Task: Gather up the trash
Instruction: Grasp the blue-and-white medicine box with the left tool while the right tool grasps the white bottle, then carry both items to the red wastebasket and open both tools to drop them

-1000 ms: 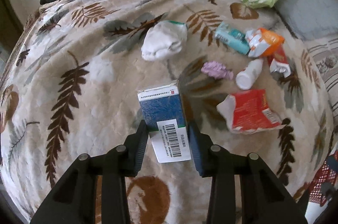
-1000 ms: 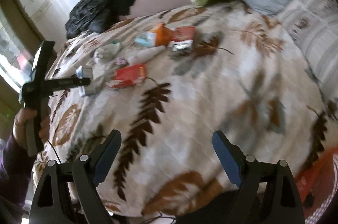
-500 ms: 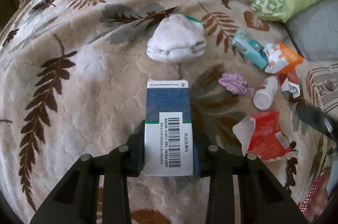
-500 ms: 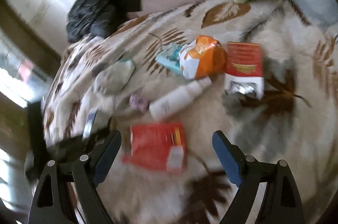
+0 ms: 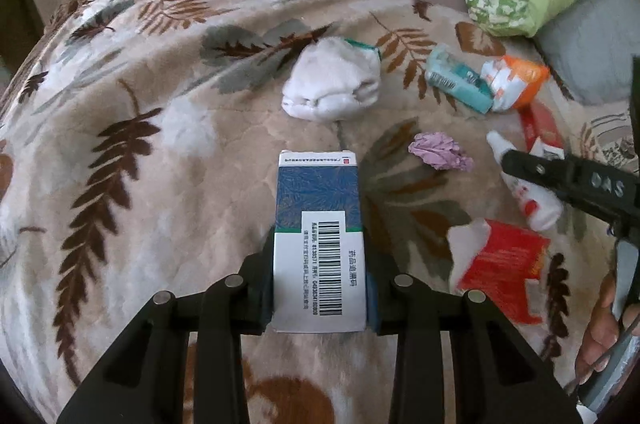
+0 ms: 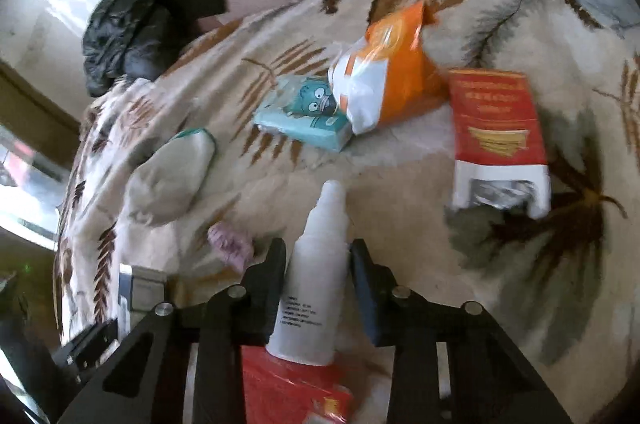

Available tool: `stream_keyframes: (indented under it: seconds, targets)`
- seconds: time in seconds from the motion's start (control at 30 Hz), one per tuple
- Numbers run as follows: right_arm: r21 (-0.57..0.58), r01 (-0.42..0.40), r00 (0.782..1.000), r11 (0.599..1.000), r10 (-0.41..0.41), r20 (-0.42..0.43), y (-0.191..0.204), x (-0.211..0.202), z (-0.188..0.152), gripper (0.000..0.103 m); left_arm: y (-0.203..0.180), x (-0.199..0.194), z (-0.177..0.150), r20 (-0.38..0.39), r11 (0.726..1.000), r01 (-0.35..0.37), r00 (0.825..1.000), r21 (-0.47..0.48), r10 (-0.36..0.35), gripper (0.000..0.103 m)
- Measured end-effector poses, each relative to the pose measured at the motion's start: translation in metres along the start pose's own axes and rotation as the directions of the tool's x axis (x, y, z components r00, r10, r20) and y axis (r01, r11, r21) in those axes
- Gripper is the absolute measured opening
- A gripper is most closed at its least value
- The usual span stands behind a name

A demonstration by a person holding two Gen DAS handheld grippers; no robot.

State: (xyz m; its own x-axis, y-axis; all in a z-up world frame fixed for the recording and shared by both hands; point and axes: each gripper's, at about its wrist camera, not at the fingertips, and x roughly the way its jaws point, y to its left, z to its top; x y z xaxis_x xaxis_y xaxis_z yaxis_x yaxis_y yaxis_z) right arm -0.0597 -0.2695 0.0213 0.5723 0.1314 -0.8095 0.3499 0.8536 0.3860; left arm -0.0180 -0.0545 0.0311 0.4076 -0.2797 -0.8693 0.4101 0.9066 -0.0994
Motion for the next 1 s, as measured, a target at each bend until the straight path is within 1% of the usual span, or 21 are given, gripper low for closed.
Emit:
stream_keyframes:
  seconds: [0.23,0.4,0.57,0.7,0.8,1.0]
  targets:
    - [-0.027,-0.057,0.996,0.998,0.059,0.06,-0.01,-0.062,-0.028,0.033,0.002,-0.057,-0.015,0.057,1.0,0.015,0.998,-0.027,-0.013,0.033]
    - [-0.039,-0.071,0.995,0.997,0.074,0.073,-0.019,-0.093,-0.056,0.033,-0.015,-0.086,-0.032,0.075,1.0,0.025,0.997,-0.009,-0.025,0.033]
    - [-0.006,-0.056,0.995,0.998,0.057,0.083,-0.041,-0.119,-0.088,0.033,-0.048,-0.104,-0.05,0.096,0.998,0.025,0.995,0.065,-0.032,0.033]
    - [0.02,-0.041,0.993,0.999,0.038,0.114,-0.057,-0.141,-0.109,0.033,-0.072,-0.115,-0.063,0.094,0.992,0.048,0.994,0.115,-0.059,0.033]
    - [0.034,-0.024,0.989,0.999,0.019,0.149,-0.069,-0.162,-0.124,0.033,-0.091,-0.125,-0.073,0.102,0.986,0.052,0.992,0.157,-0.068,0.033]
    - [0.089,-0.009,0.984,0.996,-0.007,0.178,-0.098,-0.19,-0.147,0.033,-0.128,-0.142,-0.09,0.144,0.967,0.014,0.988,0.254,-0.052,0.033]
